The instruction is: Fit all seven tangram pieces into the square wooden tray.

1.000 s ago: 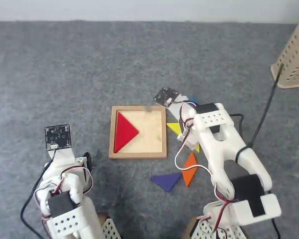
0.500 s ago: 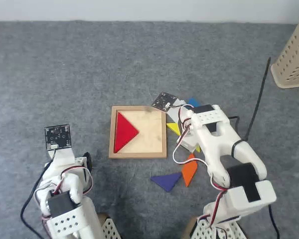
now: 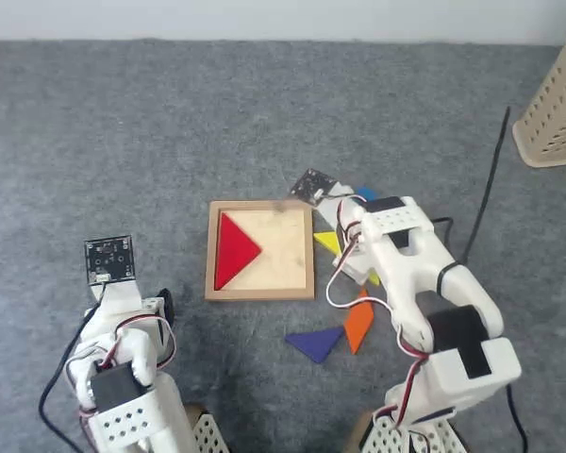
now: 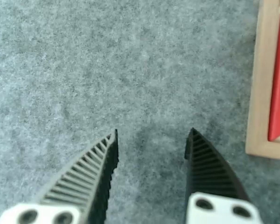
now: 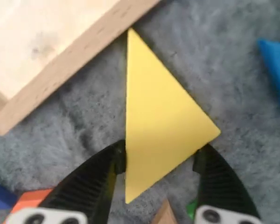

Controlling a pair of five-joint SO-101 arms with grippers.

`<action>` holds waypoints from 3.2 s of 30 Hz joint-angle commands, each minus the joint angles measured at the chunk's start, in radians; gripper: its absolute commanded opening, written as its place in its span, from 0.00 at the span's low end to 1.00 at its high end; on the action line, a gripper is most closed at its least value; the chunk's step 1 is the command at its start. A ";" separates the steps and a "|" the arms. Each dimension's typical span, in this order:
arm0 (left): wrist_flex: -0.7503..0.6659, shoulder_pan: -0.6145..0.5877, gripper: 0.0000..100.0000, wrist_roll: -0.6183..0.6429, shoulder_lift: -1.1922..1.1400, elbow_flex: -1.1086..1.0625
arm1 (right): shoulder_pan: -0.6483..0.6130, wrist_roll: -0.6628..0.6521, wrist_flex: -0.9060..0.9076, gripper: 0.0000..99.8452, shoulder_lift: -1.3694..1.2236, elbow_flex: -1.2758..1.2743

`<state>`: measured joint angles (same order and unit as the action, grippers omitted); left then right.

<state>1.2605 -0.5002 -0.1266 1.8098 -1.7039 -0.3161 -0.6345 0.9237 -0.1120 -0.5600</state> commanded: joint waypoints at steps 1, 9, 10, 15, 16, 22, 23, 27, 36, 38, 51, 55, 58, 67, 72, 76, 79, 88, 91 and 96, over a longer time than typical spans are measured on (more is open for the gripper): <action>0.003 0.000 0.23 0.009 0.012 0.019 | -0.007 0.075 0.047 0.21 0.002 0.112; 0.003 0.000 0.23 0.009 0.012 0.019 | -0.005 0.226 0.096 0.21 0.004 0.167; 0.003 0.000 0.23 0.009 0.012 0.019 | -0.005 0.233 0.094 0.21 0.004 0.167; 0.003 0.000 0.23 0.009 0.012 0.019 | -0.012 0.149 0.094 0.24 -0.005 0.206; 0.003 0.000 0.23 0.009 0.012 0.019 | -0.013 0.126 0.094 0.26 -0.005 0.207; 0.003 0.000 0.23 0.009 0.012 0.019 | -0.015 -0.035 0.093 0.37 -0.007 0.210; 0.003 0.000 0.23 0.009 0.012 0.019 | -0.015 -0.074 0.094 0.37 -0.007 0.209; 0.003 0.000 0.23 0.009 0.012 0.019 | -0.018 -0.138 0.097 0.37 -0.007 0.204; 0.003 0.000 0.23 0.009 0.012 0.019 | -0.085 -0.207 0.150 0.37 -0.008 0.189; 0.003 0.000 0.23 0.009 0.012 0.019 | -0.081 -0.209 0.150 0.37 -0.008 0.187; 0.003 0.000 0.23 0.009 0.012 0.019 | -0.013 -0.209 0.068 0.37 -0.101 0.198; 0.003 0.000 0.23 0.009 0.012 0.019 | -0.007 -0.206 0.074 0.37 -0.170 0.242; 0.003 0.000 0.23 0.009 0.012 0.019 | -0.007 -0.207 0.087 0.37 -0.171 0.249; 0.003 0.000 0.23 0.009 0.012 0.019 | -0.005 -0.110 0.116 0.18 -0.173 0.250; 0.003 0.000 0.23 0.009 0.012 0.019 | 0.004 -0.023 0.116 0.19 -0.173 0.250; 0.003 0.000 0.23 0.009 0.012 0.019 | 0.035 0.060 0.116 0.18 -0.171 0.250; 0.003 0.000 0.23 0.009 0.012 0.019 | 0.058 0.137 0.130 0.18 -0.171 0.281; 0.003 0.000 0.23 0.009 0.012 0.019 | 0.059 0.304 0.318 0.18 -0.168 0.476; 0.003 0.000 0.23 0.009 0.012 0.019 | 0.045 0.339 0.323 0.18 -0.160 0.491; 0.003 0.000 0.23 0.009 0.012 0.019 | 0.018 0.381 0.325 0.18 -0.035 0.476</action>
<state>1.2605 -0.5002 -0.1266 1.8098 -1.7039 -0.2762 -0.2831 1.2352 -0.2885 -0.1289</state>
